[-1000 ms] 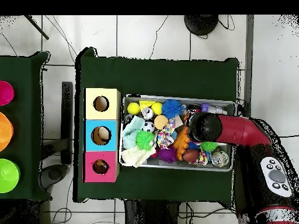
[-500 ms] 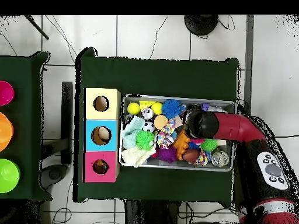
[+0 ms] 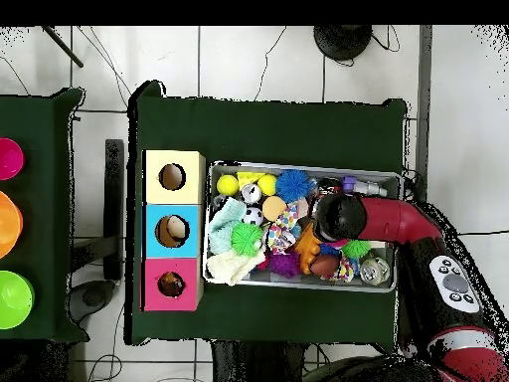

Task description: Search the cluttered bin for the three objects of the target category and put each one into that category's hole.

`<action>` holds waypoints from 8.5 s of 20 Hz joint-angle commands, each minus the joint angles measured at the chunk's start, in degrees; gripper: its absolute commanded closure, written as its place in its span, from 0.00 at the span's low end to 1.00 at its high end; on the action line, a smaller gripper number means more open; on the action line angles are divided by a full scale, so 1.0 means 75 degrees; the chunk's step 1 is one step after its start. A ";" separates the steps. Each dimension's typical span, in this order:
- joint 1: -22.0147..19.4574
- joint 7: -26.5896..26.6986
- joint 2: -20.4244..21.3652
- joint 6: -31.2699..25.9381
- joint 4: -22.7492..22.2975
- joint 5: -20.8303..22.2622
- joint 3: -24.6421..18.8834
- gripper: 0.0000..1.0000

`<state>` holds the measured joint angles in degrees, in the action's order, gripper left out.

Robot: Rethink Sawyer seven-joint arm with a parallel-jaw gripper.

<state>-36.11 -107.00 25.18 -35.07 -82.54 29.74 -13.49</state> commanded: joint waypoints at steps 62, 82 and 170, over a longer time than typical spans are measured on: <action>-0.0870 0.4153 -0.0216 -0.2726 0.2201 0.0699 -0.1641 0.00; -0.1065 0.3407 -0.0100 -0.1838 0.0593 0.0626 -0.1619 0.00; -0.2140 0.3877 -0.0667 -0.1163 0.0053 0.1228 -0.1377 0.00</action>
<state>-49.82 -91.49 24.10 -45.80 -77.41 34.61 -22.85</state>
